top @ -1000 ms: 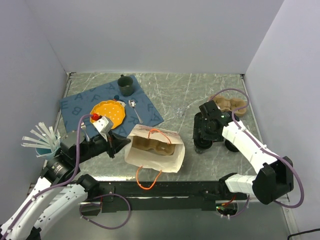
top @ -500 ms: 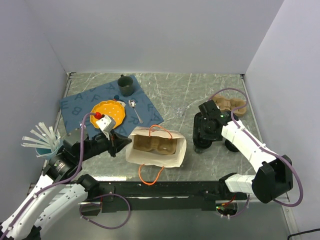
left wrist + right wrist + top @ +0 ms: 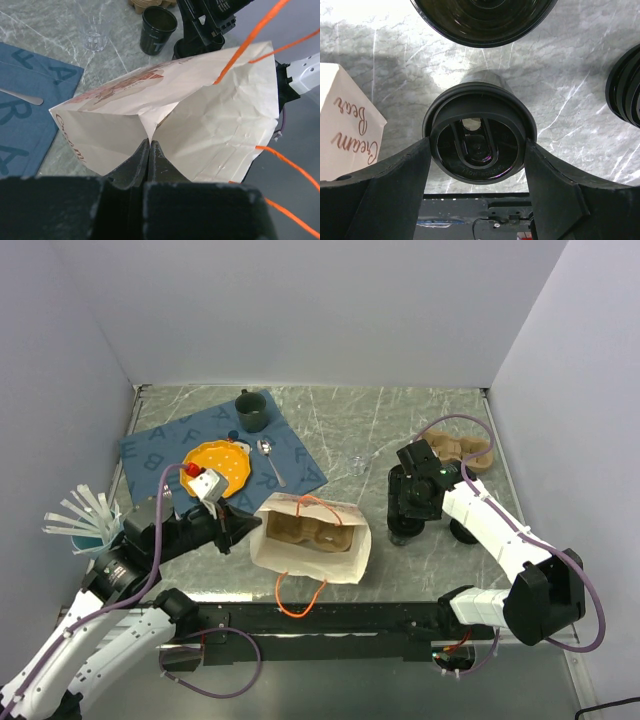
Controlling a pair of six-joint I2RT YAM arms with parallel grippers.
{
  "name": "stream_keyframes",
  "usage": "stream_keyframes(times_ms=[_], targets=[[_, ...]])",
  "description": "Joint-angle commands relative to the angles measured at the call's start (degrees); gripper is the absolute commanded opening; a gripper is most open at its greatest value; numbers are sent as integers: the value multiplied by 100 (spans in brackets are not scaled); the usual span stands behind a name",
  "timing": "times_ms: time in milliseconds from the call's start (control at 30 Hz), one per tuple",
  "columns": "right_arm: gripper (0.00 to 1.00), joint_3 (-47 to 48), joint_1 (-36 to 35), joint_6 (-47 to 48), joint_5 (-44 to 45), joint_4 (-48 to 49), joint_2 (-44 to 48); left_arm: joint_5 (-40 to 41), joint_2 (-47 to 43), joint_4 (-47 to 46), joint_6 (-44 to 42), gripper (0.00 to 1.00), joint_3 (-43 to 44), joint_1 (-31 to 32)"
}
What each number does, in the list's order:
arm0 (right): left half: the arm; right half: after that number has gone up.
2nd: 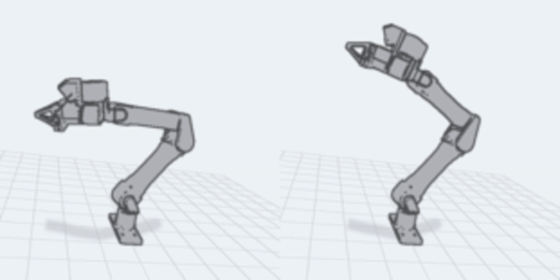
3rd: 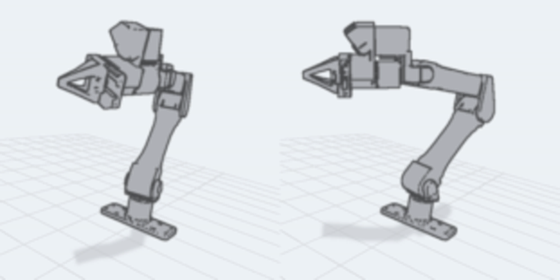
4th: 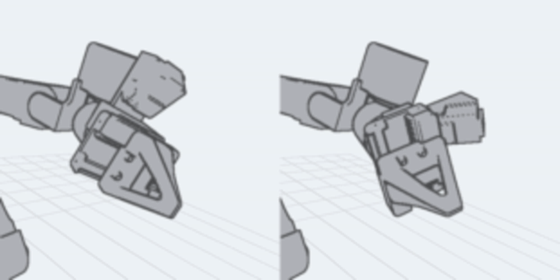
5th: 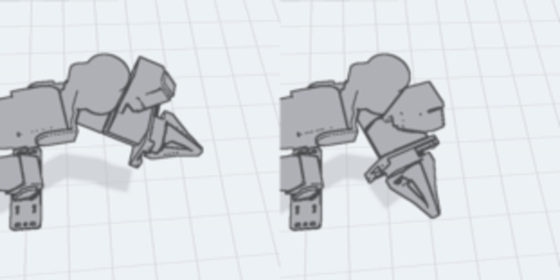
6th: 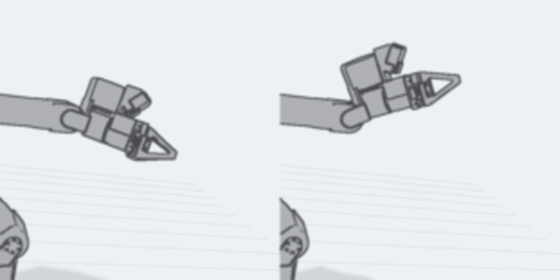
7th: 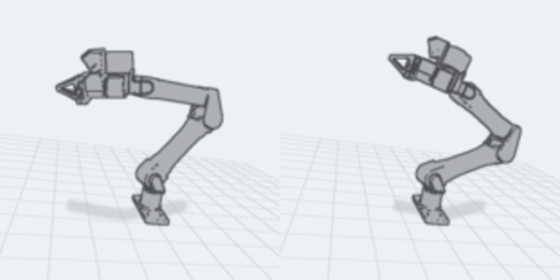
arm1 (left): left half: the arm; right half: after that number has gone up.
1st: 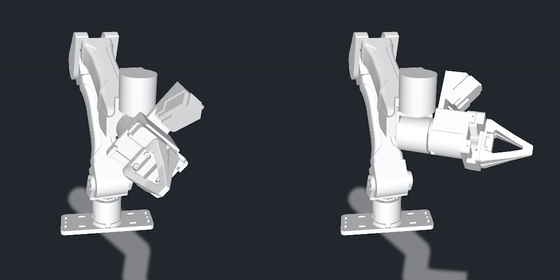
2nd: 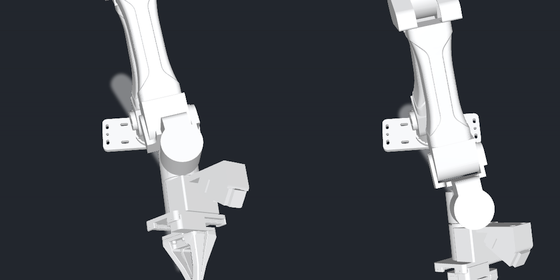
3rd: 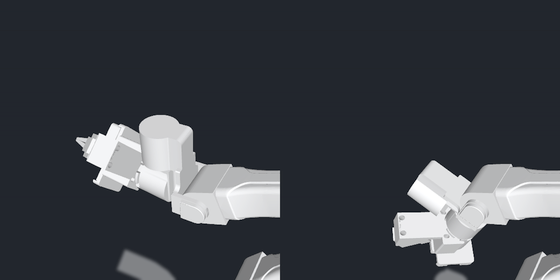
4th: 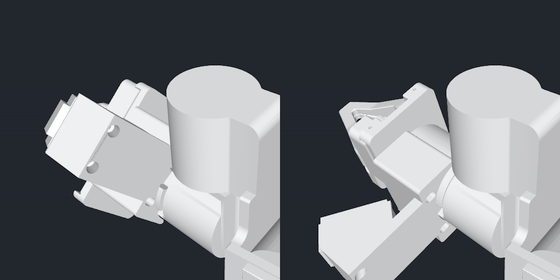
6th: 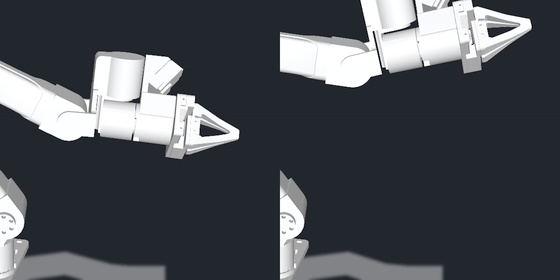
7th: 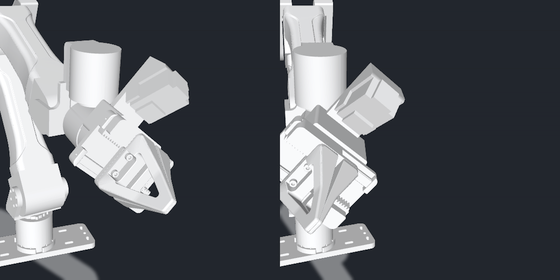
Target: Pack the takeout coffee
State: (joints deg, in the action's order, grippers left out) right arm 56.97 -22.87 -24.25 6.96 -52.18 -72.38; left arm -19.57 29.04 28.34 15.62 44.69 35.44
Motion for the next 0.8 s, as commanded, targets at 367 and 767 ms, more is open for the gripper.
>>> stream_keyframes(times_ms=[367, 767], targets=[[62, 7, 29, 166, 42, -64, 347, -3, 23, -311, 126, 1, 260, 15], [60, 892, 11, 298, -142, -564, 857, -3, 58, -320, 240, 1, 225, 15]])
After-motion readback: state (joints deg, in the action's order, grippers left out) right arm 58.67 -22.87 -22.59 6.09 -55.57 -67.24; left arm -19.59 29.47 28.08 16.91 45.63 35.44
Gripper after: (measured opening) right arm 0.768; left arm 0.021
